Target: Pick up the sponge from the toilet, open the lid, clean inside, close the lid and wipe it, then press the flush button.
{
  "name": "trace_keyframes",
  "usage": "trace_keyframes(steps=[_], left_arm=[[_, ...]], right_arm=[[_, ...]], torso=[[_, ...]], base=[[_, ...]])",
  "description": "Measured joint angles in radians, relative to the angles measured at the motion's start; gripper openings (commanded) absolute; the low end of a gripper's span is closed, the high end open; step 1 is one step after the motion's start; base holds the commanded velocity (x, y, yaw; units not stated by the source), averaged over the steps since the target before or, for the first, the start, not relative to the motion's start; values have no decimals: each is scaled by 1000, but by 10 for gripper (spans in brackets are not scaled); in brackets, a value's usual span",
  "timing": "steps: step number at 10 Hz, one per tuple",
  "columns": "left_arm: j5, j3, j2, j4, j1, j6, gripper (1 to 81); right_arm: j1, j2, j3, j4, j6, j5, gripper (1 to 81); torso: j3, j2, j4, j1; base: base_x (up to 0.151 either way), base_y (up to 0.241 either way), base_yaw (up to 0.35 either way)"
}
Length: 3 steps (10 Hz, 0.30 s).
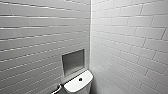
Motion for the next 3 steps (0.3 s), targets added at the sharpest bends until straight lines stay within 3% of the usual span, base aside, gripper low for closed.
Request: trace_keyframes(steps=[3], left_arm=[[-17, -257, 154, 8, 51, 0, 10]], right_arm=[[0, 66, -86, 0, 0, -5, 10]], torso=[[1, 0, 0, 0]], base=[[0, 0, 0]])
